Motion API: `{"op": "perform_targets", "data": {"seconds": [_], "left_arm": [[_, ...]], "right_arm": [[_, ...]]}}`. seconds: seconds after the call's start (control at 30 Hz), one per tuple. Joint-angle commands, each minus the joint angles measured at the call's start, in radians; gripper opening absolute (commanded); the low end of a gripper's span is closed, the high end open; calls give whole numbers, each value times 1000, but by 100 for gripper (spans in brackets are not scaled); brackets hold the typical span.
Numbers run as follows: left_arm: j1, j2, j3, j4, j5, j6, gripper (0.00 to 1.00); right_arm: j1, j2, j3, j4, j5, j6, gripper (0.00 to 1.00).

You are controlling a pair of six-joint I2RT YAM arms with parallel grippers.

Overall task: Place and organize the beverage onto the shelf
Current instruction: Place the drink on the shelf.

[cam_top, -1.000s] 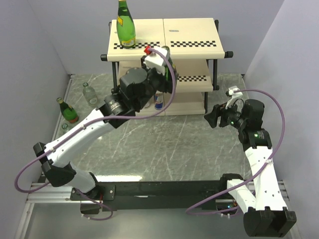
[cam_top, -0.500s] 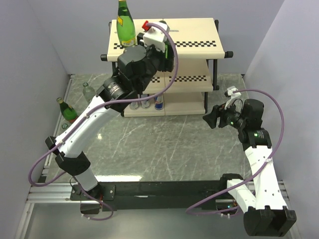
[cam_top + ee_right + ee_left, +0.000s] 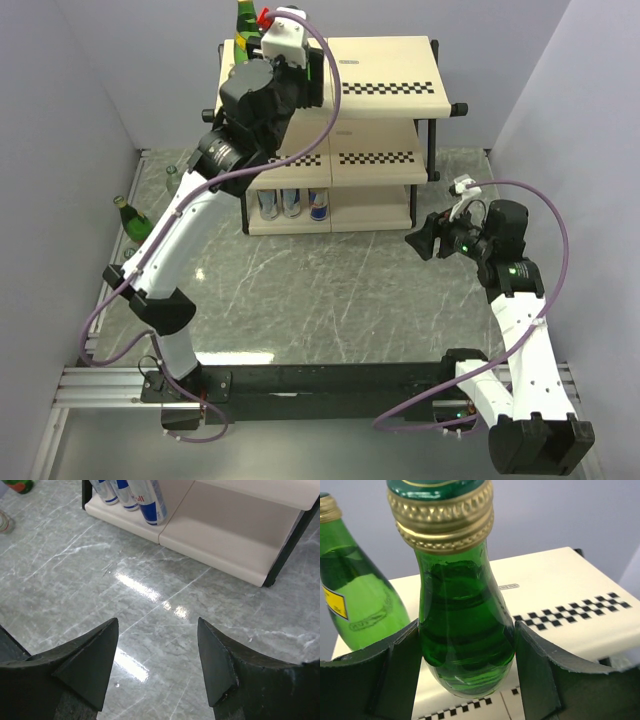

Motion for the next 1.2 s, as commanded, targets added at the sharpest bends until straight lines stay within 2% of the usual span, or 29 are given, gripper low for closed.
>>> {"op": "perform_targets", "data": {"seconds": [0.0,1.0,1.13,1.17], "left_arm": [[25,-11,103,172,20,2,0],[120,81,139,192,62,-41,1],[120,84,134,194,59,-46,8],[120,82,134,194,59,-46,12]], "right_arm": [[-5,-10,-8,14,-19,-4,71],[-3,-1,-10,16,-18,0,68],[-3,-1,-10,14,-16,0,68],[-5,-1,-10,16,-18,2,68]]}}
